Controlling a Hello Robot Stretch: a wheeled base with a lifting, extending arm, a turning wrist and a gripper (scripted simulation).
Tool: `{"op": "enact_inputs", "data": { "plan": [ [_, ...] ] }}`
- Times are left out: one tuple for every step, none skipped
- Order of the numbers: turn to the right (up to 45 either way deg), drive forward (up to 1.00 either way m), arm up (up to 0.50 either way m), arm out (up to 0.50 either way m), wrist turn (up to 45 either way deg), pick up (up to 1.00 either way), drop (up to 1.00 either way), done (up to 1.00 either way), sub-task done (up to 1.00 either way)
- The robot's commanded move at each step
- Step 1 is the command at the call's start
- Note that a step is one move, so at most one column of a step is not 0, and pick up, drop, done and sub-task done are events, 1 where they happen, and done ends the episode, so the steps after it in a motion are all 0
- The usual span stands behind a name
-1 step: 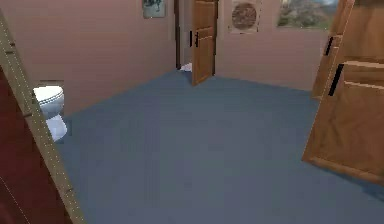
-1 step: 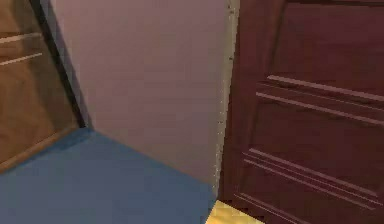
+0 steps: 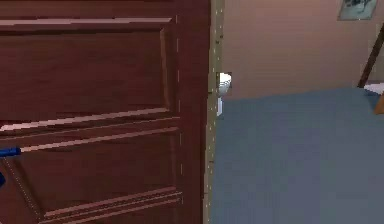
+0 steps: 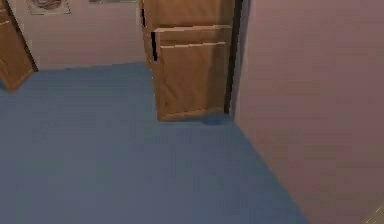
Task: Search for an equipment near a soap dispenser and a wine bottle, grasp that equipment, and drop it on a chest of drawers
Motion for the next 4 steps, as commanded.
{"op": "enact_inputs", "data": {
  "plan": [
    [-45.0, 0.0, 0.0, 0.0, 0.0, 0.0, 0.0, 0.0, 0.0],
    [-45.0, 0.0, 0.0, 0.0, 0.0, 0.0, 0.0, 0.0, 0.0],
    [-36.0, 0.0, 0.0, 0.0, 0.0, 0.0, 0.0, 0.0, 0.0],
    [0.0, 1.0, 0.0, 0.0, 0.0, 0.0, 0.0, 0.0, 0.0]
  ]
}}
